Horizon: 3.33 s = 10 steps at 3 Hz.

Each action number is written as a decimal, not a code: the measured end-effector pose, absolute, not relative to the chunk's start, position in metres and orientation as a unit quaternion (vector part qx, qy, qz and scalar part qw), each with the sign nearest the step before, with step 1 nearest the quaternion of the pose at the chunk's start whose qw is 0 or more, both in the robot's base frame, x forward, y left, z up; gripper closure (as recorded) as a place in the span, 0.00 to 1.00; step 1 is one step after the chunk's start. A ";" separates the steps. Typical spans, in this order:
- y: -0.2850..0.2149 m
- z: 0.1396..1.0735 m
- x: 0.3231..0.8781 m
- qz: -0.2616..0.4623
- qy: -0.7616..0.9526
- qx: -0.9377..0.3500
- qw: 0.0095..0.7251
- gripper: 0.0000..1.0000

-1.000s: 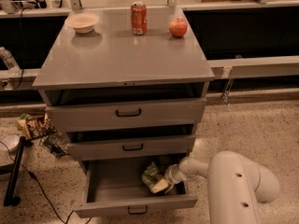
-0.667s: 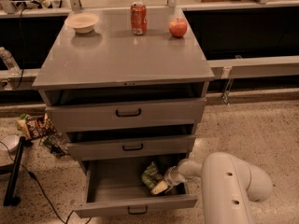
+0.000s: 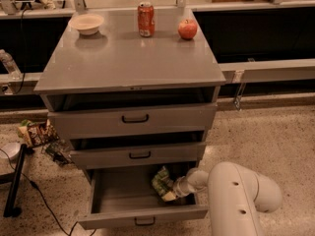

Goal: Pick green jalapeno chip bag from bottom drawer and place on counter

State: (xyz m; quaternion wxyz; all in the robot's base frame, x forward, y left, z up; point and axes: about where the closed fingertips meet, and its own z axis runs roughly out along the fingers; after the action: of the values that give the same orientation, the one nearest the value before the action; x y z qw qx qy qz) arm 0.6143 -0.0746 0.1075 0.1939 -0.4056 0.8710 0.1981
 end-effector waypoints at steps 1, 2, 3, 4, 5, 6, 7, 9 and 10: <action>-0.075 0.113 0.614 0.198 0.871 -0.406 0.194 0.64; -0.075 0.115 0.614 0.198 0.871 -0.406 0.194 0.87; -0.073 0.184 0.604 0.206 0.829 -0.469 0.222 1.00; -0.070 0.242 0.594 0.209 0.792 -0.519 0.243 1.00; -0.078 0.282 0.579 0.209 0.778 -0.548 0.228 1.00; -0.090 0.328 0.565 0.208 0.769 -0.554 0.242 1.00; -0.098 0.335 0.562 0.206 0.771 -0.550 0.247 1.00; -0.086 0.415 0.552 0.219 0.726 -0.581 0.296 1.00; -0.073 0.484 0.552 0.220 0.698 -0.604 0.314 1.00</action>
Offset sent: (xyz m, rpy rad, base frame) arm 0.0056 0.0055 0.1080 0.0902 -0.1801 0.2609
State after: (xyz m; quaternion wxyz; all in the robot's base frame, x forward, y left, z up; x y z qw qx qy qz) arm 0.5523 -0.0729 0.4843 0.3143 -0.6040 0.6985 0.2203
